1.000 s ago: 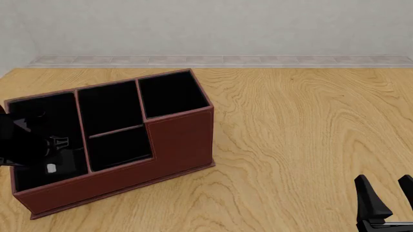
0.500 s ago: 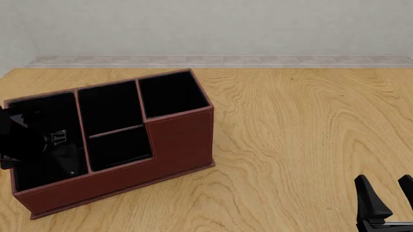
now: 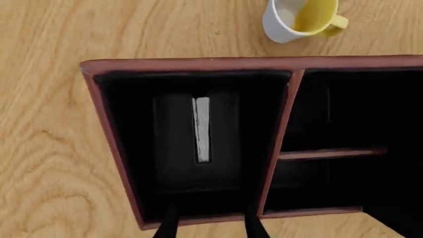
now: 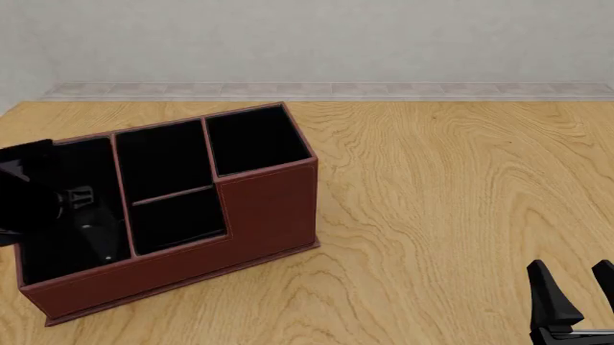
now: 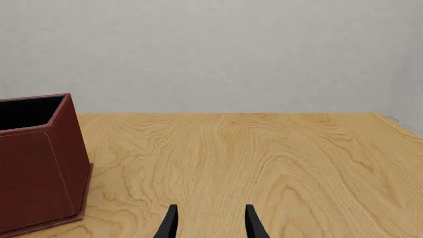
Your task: Pick up the book and place it in the left compartment of the caddy.
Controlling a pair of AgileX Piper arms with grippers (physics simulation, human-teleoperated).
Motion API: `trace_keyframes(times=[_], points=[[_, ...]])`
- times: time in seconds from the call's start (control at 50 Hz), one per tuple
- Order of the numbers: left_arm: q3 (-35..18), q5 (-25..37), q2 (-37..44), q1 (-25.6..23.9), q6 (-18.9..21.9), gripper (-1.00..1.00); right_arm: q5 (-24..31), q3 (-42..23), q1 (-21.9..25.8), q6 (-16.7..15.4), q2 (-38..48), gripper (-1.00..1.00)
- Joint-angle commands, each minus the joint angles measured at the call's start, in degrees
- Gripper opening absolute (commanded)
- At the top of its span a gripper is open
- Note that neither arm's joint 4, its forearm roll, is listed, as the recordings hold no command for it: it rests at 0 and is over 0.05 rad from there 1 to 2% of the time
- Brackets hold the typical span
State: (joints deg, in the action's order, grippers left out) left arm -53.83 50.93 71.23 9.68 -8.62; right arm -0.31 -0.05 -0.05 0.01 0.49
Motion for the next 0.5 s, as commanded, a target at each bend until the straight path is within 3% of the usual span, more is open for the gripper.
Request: trace_keyframes(times=[0.02,0.3,0.38,0.42,0.5], points=[[-0.3,4.8,-7.5,-2.7,-3.0,1.0,0.2,-0.1,0.0,0.0,-0.2,1.0],[-0.9,13.9,-20.8,-5.1,-5.9,1.0,0.2,-0.1,0.0,0.0,-0.2,1.0],[0.4,16.5,-26.0,-7.2,-7.5,1.0,0.2,-0.1,0.0,0.0,-0.2,1.0],[-0.7,18.4,-29.1,-10.3,-11.3,1.0,0.2,-0.1,0.0,0.0,-0.2,1.0],[-1.2,19.0,-32.3,-10.0,-11.4,1.0,0.2,-0.1,0.0,0.0,-0.2,1.0]])
